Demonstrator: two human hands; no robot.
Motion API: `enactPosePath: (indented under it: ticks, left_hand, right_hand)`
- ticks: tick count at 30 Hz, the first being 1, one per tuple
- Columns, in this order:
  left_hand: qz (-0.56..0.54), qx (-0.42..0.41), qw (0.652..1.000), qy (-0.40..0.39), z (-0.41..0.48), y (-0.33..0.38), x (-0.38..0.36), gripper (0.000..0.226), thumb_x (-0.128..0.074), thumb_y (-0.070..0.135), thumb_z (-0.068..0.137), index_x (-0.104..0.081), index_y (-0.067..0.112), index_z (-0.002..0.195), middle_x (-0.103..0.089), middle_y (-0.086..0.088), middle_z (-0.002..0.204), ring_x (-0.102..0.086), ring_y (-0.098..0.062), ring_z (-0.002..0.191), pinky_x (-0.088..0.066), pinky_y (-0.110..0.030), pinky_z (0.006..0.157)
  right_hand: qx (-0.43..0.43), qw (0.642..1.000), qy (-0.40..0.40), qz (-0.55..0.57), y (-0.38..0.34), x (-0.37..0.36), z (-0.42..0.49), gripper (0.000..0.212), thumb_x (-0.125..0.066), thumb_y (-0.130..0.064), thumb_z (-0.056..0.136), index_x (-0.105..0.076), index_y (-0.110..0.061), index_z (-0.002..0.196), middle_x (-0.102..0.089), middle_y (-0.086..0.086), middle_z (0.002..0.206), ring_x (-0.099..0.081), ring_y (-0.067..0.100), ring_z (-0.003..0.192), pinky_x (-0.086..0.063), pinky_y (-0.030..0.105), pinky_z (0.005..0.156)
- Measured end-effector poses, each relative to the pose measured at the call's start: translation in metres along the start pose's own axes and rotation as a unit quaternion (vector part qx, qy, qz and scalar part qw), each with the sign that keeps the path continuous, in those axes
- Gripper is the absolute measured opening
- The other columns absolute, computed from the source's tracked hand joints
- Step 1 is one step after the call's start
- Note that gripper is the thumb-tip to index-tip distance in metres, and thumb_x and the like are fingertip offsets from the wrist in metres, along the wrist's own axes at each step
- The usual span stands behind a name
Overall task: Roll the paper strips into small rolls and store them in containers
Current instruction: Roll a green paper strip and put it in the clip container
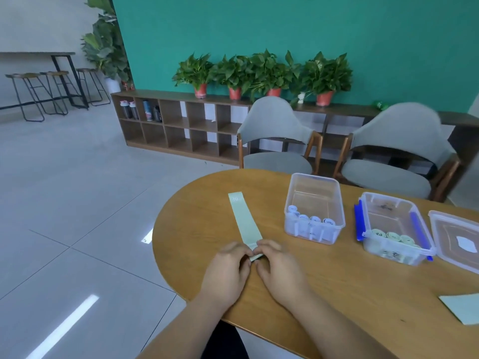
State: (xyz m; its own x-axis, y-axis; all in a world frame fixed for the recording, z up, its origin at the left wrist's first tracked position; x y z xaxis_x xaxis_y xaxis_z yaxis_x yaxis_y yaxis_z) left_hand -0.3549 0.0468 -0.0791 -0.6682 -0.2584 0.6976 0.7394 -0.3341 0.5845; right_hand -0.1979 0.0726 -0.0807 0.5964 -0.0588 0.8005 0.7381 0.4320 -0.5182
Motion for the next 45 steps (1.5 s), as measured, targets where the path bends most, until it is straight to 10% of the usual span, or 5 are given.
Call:
enactPosePath:
  ticks: [11, 15, 29, 36, 45]
  left_hand:
    - [0.076, 0.049, 0.994, 0.06, -0.002, -0.003, 0.007, 0.022, -0.055, 0.013, 0.089, -0.068, 0.026, 0.102, -0.064, 0.013, 0.102, -0.054, -0.014, 0.097, -0.05, -0.036, 0.086]
    - [-0.001, 0.126, 0.989, 0.08, -0.001, -0.015, 0.015, 0.036, -0.055, -0.002, 0.088, -0.072, 0.024, 0.107, -0.068, 0.015, 0.106, -0.055, -0.006, 0.107, -0.041, -0.01, 0.093]
    - [-0.031, 0.075, 0.995, -0.062, -0.003, -0.021, 0.018, 0.054, -0.068, 0.051, 0.091, -0.056, 0.037, 0.142, -0.057, 0.019, 0.137, -0.043, -0.005, 0.132, -0.039, -0.033, 0.115]
    - [-0.021, -0.01, 0.999, -0.04, -0.012, -0.006, 0.02, 0.048, -0.083, 0.039, 0.079, -0.069, 0.035, 0.125, -0.062, 0.022, 0.127, -0.044, -0.001, 0.129, -0.028, -0.005, 0.106]
    - [-0.026, -0.019, 0.999, -0.005, -0.014, -0.005, 0.022, 0.023, -0.084, 0.019, 0.075, -0.08, 0.026, 0.097, -0.07, 0.021, 0.109, -0.05, -0.001, 0.12, -0.031, -0.004, 0.1]
  right_hand:
    - [0.067, 0.996, 0.06, 0.004, -0.006, 0.0, -0.01, 0.018, -0.062, -0.039, 0.093, -0.072, -0.033, 0.106, -0.063, -0.02, 0.107, -0.059, 0.011, 0.102, -0.053, 0.032, 0.086]
    - [0.048, 0.995, 0.085, 0.027, -0.001, 0.002, -0.007, 0.022, -0.057, -0.044, 0.097, -0.074, -0.032, 0.105, -0.064, -0.021, 0.105, -0.057, 0.008, 0.101, -0.052, 0.031, 0.087]
    - [-0.001, 0.995, 0.097, -0.017, 0.007, 0.003, -0.005, 0.031, -0.054, -0.047, 0.083, -0.073, -0.037, 0.106, -0.065, -0.022, 0.108, -0.055, 0.011, 0.106, -0.05, 0.042, 0.093]
    - [0.013, 0.996, 0.085, -0.02, 0.003, 0.004, -0.007, 0.026, -0.06, -0.04, 0.081, -0.074, -0.039, 0.102, -0.067, -0.024, 0.104, -0.055, 0.011, 0.107, -0.049, 0.042, 0.093]
    - [0.04, 0.996, 0.072, 0.042, -0.003, 0.008, -0.01, 0.026, -0.061, -0.041, 0.074, -0.076, -0.04, 0.094, -0.066, -0.028, 0.103, -0.051, 0.007, 0.109, -0.05, 0.038, 0.097]
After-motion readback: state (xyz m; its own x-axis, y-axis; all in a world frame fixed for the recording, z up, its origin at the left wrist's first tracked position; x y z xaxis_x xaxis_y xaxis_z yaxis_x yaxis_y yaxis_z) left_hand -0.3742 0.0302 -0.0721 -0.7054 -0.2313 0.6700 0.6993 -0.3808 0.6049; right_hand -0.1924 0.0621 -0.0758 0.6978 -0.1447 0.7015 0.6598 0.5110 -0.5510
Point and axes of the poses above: each hand's wrist, its own z-axis towards the middle knuckle, its own x-axis out of the back of the hand, y = z × x, the point moved 5 cm from there along z, towards the middle knuckle
